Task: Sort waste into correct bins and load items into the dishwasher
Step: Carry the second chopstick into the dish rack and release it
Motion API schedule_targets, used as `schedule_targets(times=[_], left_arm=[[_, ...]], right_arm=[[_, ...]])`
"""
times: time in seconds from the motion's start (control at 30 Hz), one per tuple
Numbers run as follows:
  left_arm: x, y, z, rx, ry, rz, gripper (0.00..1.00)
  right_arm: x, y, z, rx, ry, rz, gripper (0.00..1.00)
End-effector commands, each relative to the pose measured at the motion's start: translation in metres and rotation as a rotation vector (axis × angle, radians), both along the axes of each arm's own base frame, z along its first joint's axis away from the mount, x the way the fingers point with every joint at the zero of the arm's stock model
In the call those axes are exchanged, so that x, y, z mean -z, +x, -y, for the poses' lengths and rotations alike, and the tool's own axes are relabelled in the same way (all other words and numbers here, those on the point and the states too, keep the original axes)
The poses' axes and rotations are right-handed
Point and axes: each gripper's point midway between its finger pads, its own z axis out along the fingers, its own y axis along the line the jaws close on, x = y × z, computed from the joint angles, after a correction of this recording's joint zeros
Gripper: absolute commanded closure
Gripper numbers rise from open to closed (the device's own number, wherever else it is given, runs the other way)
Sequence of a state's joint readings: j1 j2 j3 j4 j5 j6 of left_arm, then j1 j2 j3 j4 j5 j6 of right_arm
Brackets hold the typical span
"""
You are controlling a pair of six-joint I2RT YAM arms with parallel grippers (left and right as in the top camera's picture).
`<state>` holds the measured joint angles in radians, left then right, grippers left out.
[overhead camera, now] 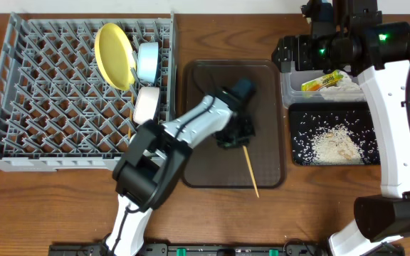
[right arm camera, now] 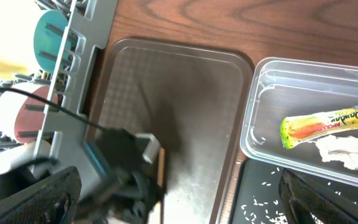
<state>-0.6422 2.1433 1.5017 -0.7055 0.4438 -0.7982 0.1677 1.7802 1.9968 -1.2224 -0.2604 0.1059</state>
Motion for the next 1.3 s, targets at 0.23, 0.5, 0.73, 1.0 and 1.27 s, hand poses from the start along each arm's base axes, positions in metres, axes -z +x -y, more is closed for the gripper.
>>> schedule_targets(times=[0.23,0.5,0.73,1.0,1.27], left_arm=[[-0.124,0.077,-0.061,0.081,-0.095,0.424,0.93],[-0.243,0.095,-0.18,0.088,0.09,0.829,0.92],[-0.249,0.086,-0.3,0.089,0.492,0.82,0.92],[-0.199,0.096,-0.347,0.236,0.777,0.647,0.93],[-0.146,0.106,-0.346,0.252,0.757,0.518,0.92]], right_arm=[[0.002,0.0,-0.004,-0.007,-0.002,-0.004,0.01],[0.002,0.0,-0.003,-0.006,-0.002,-0.004,0.01],[0.002,0.0,-0.003,-0.006,-0.002,-0.004,0.01],[0.002,0.0,-0.004,-0.007,-0.002,-0.004,0.01],[0.002,0.0,-0.004,-0.007,-0.002,-0.004,0.01]])
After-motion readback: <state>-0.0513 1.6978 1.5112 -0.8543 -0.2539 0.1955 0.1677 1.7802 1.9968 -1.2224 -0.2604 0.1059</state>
